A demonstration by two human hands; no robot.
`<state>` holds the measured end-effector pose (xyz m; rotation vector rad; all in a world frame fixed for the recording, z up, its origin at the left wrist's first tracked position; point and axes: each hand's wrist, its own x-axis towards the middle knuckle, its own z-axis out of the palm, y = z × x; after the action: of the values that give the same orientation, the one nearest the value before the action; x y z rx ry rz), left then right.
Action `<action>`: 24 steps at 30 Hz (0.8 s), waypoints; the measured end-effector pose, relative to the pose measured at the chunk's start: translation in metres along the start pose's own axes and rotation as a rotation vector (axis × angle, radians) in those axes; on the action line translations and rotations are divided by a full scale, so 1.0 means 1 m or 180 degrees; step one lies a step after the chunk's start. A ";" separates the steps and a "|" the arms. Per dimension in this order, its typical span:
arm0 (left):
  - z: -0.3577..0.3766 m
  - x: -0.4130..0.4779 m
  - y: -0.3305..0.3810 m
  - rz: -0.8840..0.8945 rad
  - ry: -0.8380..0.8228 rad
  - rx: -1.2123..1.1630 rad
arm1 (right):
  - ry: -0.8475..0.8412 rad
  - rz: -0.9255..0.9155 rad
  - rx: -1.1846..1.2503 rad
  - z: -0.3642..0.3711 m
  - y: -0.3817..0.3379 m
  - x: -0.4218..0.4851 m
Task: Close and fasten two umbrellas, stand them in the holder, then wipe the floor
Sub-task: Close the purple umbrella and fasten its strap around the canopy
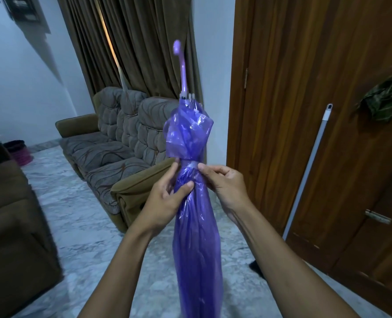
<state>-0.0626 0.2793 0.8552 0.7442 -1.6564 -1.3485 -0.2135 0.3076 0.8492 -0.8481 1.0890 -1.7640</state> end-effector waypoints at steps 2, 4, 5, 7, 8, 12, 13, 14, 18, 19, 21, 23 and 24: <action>0.000 0.000 -0.007 -0.0127 -0.0073 -0.0277 | 0.0145 0.0093 -0.0203 -0.002 0.004 -0.002; -0.003 0.003 -0.014 -0.0259 -0.0123 -0.0299 | 0.0099 0.0151 -0.0374 -0.002 0.006 -0.003; -0.005 0.005 -0.017 -0.0352 -0.0132 -0.0267 | 0.0111 0.0178 -0.0390 -0.002 0.006 -0.003; -0.008 0.008 -0.016 -0.0474 -0.0105 0.0001 | 0.0203 0.0169 -0.0453 0.000 0.003 -0.003; -0.009 0.010 -0.014 -0.0425 0.0001 0.0363 | 0.0249 0.0130 -0.0505 0.000 0.001 -0.002; 0.001 0.013 -0.007 0.0283 0.0577 0.1430 | 0.0438 -0.0076 -0.0757 0.002 -0.003 0.002; 0.005 0.012 -0.007 0.0446 0.0586 0.1443 | 0.0479 -0.0125 -0.0800 0.003 -0.003 0.003; 0.009 0.011 -0.006 0.0566 0.0558 0.1482 | 0.0506 -0.0158 -0.0841 0.004 -0.004 0.005; 0.013 0.012 -0.003 0.0477 0.0317 0.1818 | 0.0408 -0.0262 -0.1126 0.006 -0.005 0.006; 0.012 0.014 -0.002 0.0403 0.0192 0.1855 | 0.0353 -0.0273 -0.1206 0.005 -0.005 0.005; 0.010 0.017 -0.002 0.0358 -0.0032 0.1918 | 0.0212 -0.0285 -0.1236 0.004 -0.007 0.003; 0.007 0.020 -0.002 0.0333 -0.0189 0.2097 | 0.0076 -0.0269 -0.1106 0.005 -0.008 0.003; 0.006 0.020 -0.001 0.0322 -0.0232 0.2190 | 0.0018 -0.0260 -0.1035 0.006 -0.010 0.003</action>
<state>-0.0773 0.2650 0.8587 0.9837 -2.2115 -0.7235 -0.2128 0.3054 0.8605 -1.0970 1.3858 -1.6795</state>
